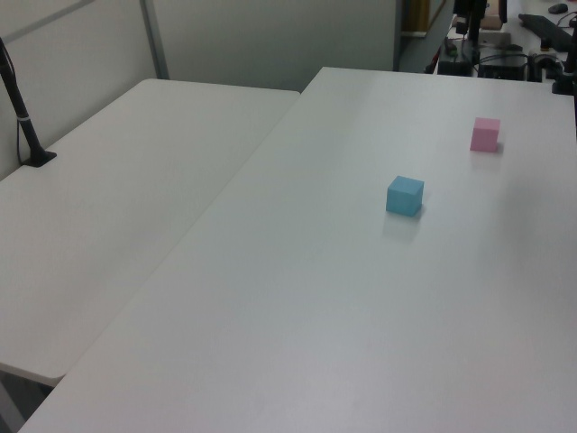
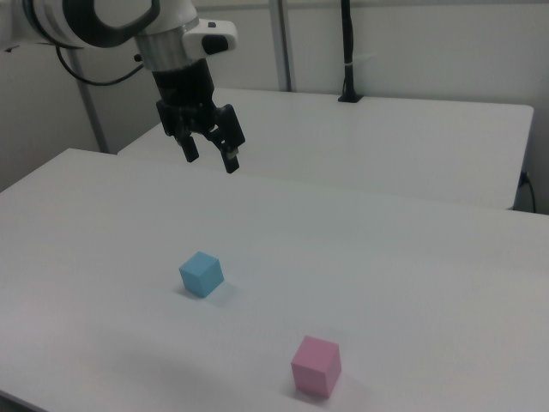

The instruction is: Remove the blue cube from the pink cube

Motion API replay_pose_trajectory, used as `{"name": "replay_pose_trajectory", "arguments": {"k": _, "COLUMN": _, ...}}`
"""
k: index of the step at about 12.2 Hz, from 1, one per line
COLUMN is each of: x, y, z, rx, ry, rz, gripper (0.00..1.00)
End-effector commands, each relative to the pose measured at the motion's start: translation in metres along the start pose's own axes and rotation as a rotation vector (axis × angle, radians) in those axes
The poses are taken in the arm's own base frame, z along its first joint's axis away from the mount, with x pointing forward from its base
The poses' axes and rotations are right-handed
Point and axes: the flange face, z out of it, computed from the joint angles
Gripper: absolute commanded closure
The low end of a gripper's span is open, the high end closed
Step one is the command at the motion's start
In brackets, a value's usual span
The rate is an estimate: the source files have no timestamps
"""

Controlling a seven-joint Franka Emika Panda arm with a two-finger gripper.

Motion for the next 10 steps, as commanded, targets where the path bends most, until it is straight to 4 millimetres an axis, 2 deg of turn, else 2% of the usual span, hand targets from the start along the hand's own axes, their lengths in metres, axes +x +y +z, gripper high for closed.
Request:
{"name": "replay_pose_trajectory", "arguments": {"k": 1, "x": 0.017, "y": -0.006, "z": 0.004, "rx": -0.011, "ry": 0.022, "rz": -0.022, "gripper": 0.0}}
{"name": "replay_pose_trajectory", "arguments": {"k": 3, "x": 0.018, "y": -0.022, "z": 0.003, "rx": -0.015, "ry": 0.019, "rz": -0.025, "gripper": 0.0}}
{"name": "replay_pose_trajectory", "arguments": {"k": 10, "x": 0.018, "y": -0.017, "z": 0.004, "rx": -0.011, "ry": 0.018, "rz": -0.01, "gripper": 0.0}}
